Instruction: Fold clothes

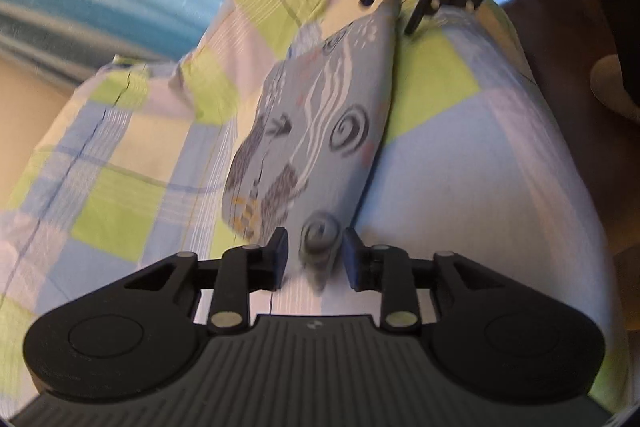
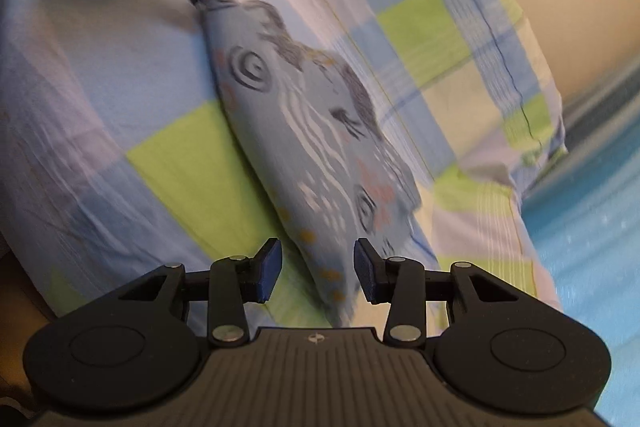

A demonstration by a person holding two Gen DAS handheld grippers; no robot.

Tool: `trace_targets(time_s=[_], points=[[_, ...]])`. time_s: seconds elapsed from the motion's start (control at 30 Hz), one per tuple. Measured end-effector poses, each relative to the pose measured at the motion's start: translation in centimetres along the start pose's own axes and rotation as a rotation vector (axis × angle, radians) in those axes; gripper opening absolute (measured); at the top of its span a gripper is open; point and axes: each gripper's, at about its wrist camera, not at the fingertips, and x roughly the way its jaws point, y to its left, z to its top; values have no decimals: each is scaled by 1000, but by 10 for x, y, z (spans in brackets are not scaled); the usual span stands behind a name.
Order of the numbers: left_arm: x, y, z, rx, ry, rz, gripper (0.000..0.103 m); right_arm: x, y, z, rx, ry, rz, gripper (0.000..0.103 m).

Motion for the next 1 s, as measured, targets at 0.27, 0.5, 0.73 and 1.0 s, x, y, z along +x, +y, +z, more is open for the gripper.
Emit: trace_targets(time_s=[0.27,0.5,0.73,1.0], points=[[40,-2,14,-39,32,-29,12,26,-8,10,35,25,33,20],[32,3,9,-98,75,-29,9,19,-8,-11,39,102,38,14],[23,18,6,-200,146,-78,10,13,-14,-21,109,165,42,15],[27,31,11,-309,209,-109,12,-5,-14,-20,211,179,74,22]])
